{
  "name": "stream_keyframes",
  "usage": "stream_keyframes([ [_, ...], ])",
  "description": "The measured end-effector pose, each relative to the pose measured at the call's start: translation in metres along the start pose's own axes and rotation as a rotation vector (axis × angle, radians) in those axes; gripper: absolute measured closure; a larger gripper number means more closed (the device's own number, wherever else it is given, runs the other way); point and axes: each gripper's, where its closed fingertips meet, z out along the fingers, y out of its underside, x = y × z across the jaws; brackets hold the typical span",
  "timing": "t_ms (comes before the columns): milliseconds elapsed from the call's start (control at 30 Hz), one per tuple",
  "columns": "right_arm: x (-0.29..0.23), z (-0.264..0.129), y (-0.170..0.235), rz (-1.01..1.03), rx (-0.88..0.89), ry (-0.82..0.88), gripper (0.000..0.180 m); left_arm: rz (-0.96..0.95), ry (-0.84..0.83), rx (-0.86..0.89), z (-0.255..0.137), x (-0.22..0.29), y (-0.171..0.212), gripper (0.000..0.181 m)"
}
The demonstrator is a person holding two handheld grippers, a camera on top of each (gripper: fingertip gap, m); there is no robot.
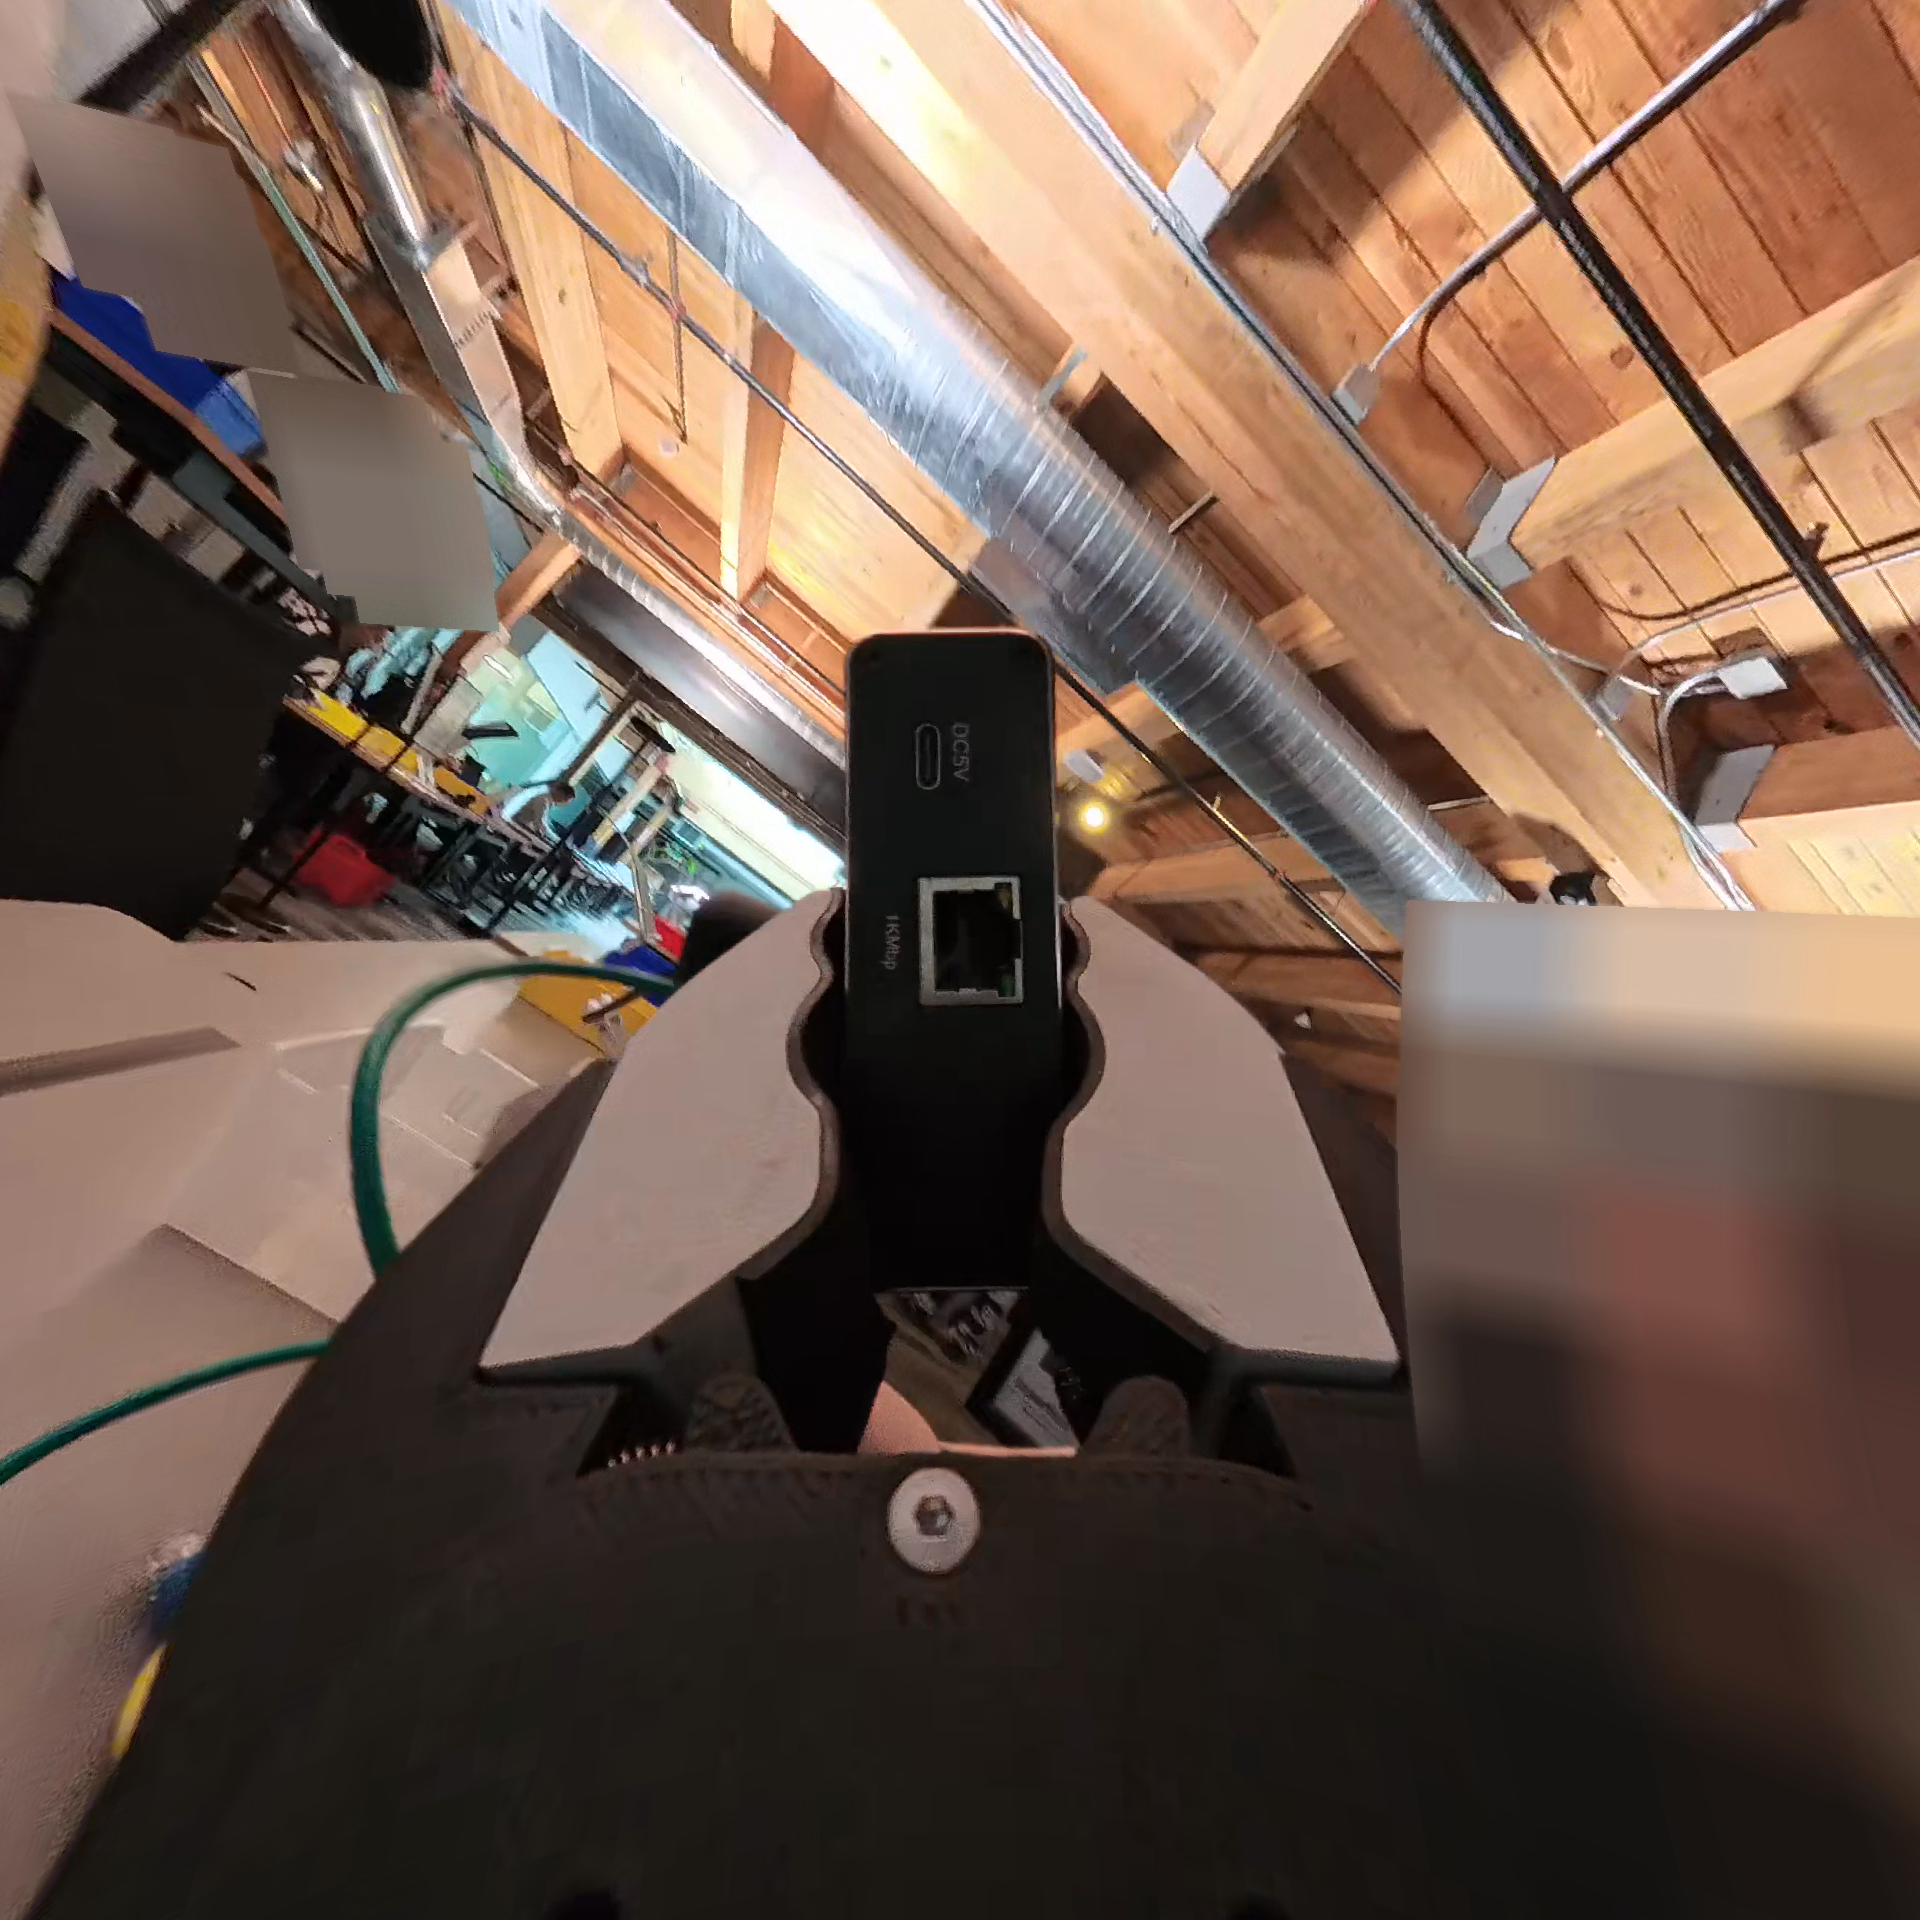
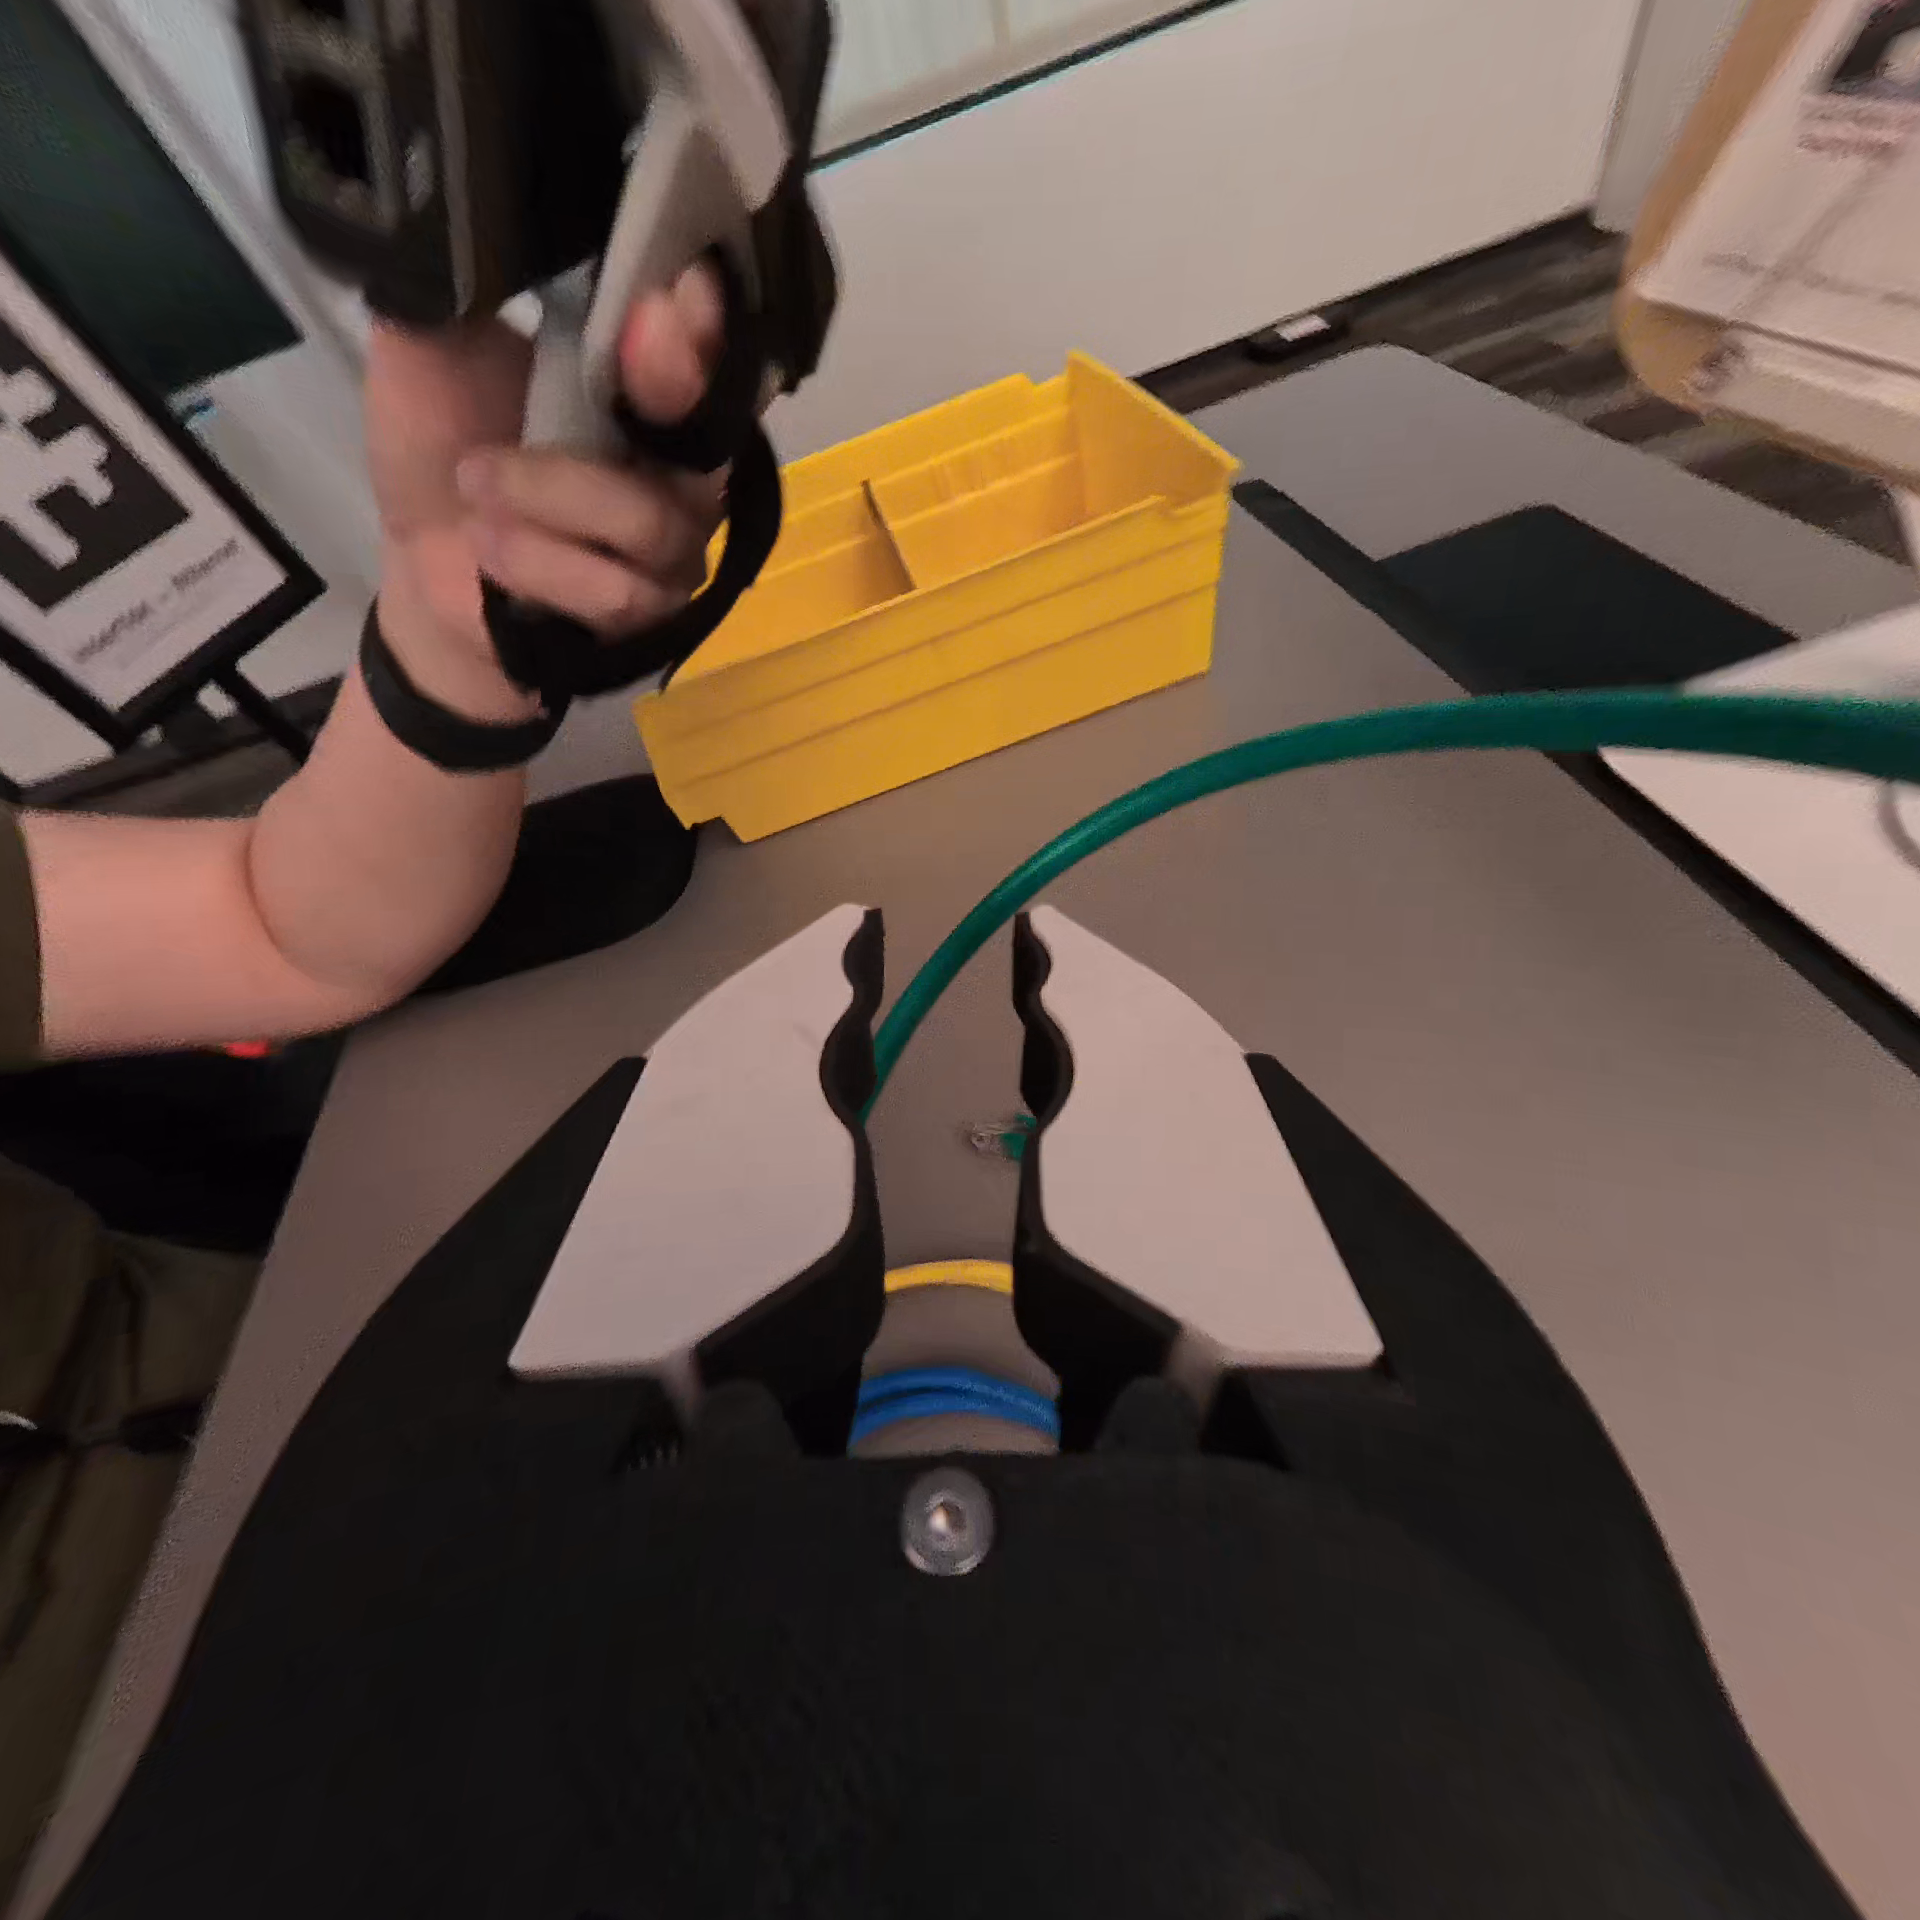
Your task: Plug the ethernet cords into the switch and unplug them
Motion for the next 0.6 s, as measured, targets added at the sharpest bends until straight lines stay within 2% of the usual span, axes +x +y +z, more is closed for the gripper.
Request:
stream_keyframes([
  [133,-0.033,0.008,-0.010,-0.317,0.118,-0.080,0.154,0.053,-0.064,0.037,-0.013,-0.001,-0.016,0.145],
  [267,-0.073,0.002,-0.014,-0.573,0.136,-0.144,0.157,0.065,-0.117,0.040,-0.020,-0.009,-0.021,0.145],
  [333,-0.093,-0.006,-0.029,-0.708,0.200,-0.112,0.157,0.073,-0.149,0.016,-0.020,-0.017,-0.017,0.145],
  [400,-0.103,-0.020,-0.061,-0.833,0.322,0.070,0.156,0.062,-0.151,0.002,-0.018,-0.022,-0.012,0.145],
  [500,-0.108,-0.046,-0.095,-1.030,0.471,0.393,0.142,0.025,-0.138,-0.029,-0.010,-0.027,0.001,0.145],
  [600,-0.101,-0.047,-0.093,-1.187,0.391,0.544,0.142,-0.007,-0.111,-0.075,0.001,-0.028,0.017,0.145],
])
